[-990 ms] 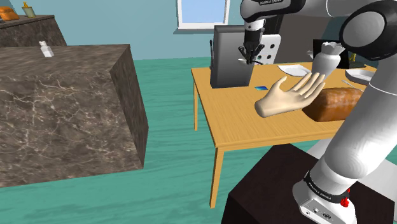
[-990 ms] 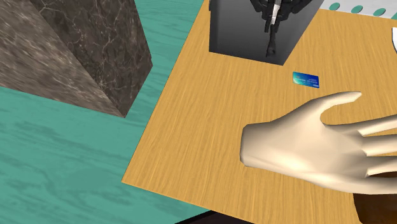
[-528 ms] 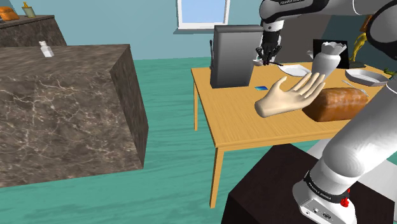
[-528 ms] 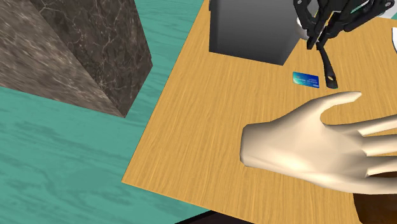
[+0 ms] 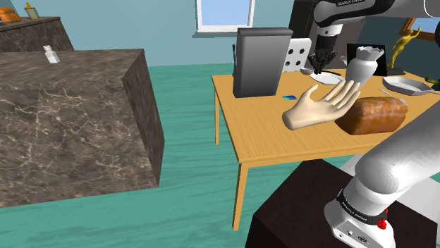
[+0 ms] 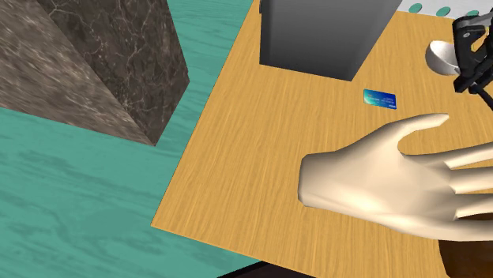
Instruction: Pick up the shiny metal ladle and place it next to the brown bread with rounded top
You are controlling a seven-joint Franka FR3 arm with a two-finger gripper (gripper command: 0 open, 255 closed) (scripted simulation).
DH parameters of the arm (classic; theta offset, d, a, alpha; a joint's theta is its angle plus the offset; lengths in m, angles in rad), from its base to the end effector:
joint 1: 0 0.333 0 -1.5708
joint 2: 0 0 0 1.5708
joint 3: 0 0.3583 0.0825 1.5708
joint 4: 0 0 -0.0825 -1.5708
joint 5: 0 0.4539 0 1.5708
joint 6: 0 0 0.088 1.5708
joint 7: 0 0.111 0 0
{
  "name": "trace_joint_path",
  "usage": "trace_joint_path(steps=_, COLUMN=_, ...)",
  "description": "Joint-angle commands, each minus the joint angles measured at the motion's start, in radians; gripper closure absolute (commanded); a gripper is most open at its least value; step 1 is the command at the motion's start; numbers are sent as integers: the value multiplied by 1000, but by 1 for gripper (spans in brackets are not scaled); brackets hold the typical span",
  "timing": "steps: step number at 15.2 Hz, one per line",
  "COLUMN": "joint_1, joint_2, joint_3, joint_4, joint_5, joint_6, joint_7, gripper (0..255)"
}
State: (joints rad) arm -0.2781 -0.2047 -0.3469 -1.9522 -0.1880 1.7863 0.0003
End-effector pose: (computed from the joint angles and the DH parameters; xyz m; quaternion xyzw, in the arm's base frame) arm 0.4403 -0.3555 0.5876 0.9563 -0.2863 -0.0041 0.0590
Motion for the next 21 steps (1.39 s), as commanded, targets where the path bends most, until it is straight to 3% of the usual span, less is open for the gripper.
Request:
trace_joint_path(steps=1, joint_1=-20, joint_2=-27, joint_3=-25, joint_4=-20, joint_5=-12, joint_6=1, joint_7=-42, gripper=255)
trace_joint_path(steps=11, joint_1=-114, joint_2=-83, joint_3=-170, joint_4=-56, joint_5=-61, joint_6=24, joint_7=-263, gripper=255)
trace_joint_path(steps=21, joint_1=-188, joint_2=-24, joint_3=-354, joint_4=18, joint_5=-49, joint_6=51, joint_7=-527, gripper=255)
